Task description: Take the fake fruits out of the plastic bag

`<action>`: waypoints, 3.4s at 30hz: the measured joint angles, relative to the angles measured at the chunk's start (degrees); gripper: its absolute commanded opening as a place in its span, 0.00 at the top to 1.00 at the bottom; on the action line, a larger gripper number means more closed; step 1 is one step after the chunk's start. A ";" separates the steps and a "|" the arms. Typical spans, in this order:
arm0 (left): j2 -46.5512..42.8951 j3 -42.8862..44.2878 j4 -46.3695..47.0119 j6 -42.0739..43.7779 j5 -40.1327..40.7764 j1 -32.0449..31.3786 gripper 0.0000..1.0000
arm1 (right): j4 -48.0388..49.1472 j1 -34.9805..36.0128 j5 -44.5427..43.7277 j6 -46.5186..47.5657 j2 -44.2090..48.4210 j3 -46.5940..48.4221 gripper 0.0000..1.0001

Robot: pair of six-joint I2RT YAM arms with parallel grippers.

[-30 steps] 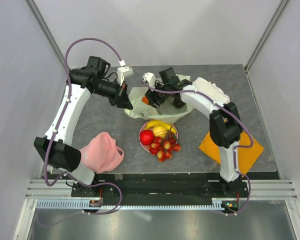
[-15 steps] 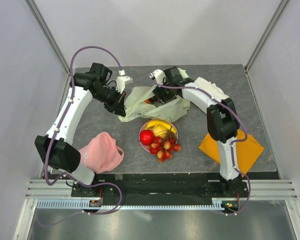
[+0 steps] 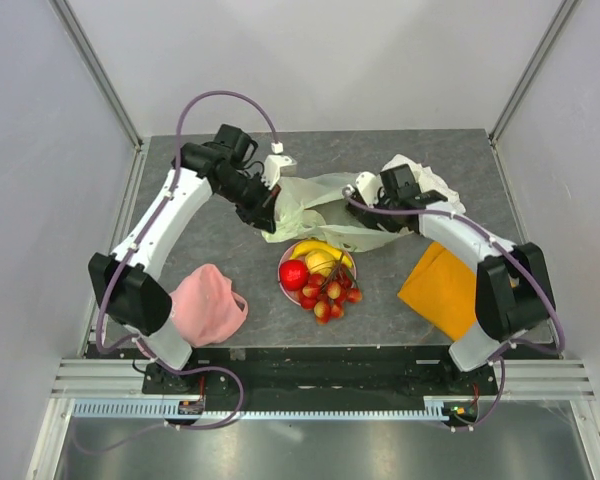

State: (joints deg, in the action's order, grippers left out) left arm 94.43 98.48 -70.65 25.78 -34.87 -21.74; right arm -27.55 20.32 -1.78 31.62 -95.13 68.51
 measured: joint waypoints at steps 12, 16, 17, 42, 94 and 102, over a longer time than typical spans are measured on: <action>0.68 -0.04 -0.55 1.66 -1.84 -2.47 0.98 | 3.13 1.81 2.43 -0.52 3.19 -2.75 0.17; -1.49 -0.48 -0.74 2.99 -2.69 -3.78 0.98 | 5.51 1.81 2.03 -2.05 -3.65 3.43 0.18; -1.81 -0.81 -0.85 3.41 -2.64 -4.39 0.99 | 5.95 1.81 1.88 -2.40 -5.42 4.98 0.18; -0.15 -3.69 -0.57 5.42 -0.07 -6.97 0.98 | 7.10 0.46 0.42 -10.08 -30.84 26.84 0.43; 11.80 14.05 7.13 -4.74 10.97 -5.31 0.98 | -15.85 -2.64 50.75 -9.75 -16.20 15.74 0.58; 11.80 13.92 6.84 -4.74 11.04 -5.31 0.98 | -8.28 -2.64 51.06 -20.81 -23.10 16.46 0.57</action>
State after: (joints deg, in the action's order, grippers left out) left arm 106.24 112.40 -63.81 21.04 -23.83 -27.05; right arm -35.83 17.67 49.28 10.81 -118.24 84.97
